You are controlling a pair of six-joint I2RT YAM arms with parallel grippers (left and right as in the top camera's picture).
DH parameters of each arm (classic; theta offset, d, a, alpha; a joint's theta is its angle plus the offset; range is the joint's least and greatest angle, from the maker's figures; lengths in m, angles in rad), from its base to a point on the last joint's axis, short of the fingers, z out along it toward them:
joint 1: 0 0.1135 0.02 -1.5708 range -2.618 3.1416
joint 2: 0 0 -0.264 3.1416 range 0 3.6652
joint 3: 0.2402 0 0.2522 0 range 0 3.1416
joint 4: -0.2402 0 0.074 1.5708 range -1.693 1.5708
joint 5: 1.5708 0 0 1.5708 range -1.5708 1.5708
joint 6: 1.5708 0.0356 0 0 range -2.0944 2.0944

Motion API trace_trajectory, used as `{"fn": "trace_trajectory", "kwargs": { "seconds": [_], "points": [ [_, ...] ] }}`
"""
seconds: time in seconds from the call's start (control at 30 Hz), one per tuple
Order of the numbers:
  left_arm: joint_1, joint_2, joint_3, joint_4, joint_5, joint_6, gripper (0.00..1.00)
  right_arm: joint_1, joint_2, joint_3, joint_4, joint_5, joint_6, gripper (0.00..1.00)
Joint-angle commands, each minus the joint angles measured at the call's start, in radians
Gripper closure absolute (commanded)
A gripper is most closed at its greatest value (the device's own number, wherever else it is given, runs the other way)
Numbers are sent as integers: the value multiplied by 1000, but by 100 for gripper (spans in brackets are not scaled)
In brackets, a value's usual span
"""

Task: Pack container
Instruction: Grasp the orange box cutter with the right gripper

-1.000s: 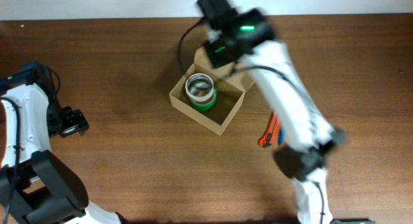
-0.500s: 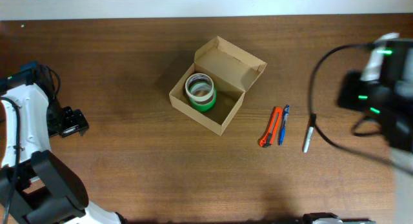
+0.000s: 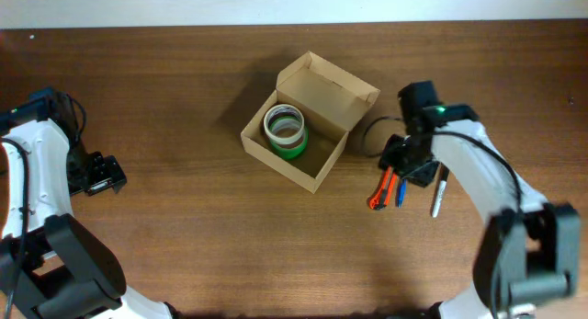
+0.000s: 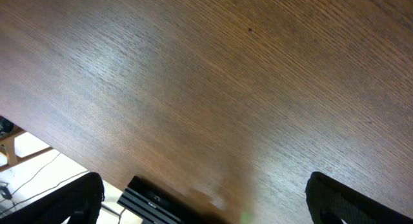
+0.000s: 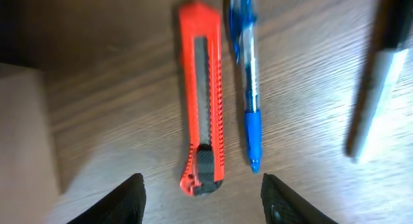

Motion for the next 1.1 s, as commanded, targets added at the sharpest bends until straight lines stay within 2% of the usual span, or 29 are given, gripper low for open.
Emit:
{"fn": "trace_trajectory", "kwargs": {
  "seconds": [0.0, 0.6, 0.67, 0.77, 0.83, 1.07],
  "points": [
    [3, -9, -5, 0, 4, 12, 0, 7, 73, -4, 11, -26, 32, 41],
    [3, -9, -5, 0, 4, 12, 0, 6, 223, -55, 166, -27, 8, 43],
    [3, -9, -5, 0, 4, 12, 0, 6, 234, -61, 177, -31, 4, 53],
    [3, -9, -5, 0, 4, 12, 0, 6, 236, -61, 195, -42, -22, 85],
    [3, -9, -5, 0, 4, 12, 0, 4, 235, -56, 196, -51, -25, 96],
    [3, -9, -5, 0, 4, 12, 0, 3, 155, 6, 164, -82, -105, 96]
  ]
}}
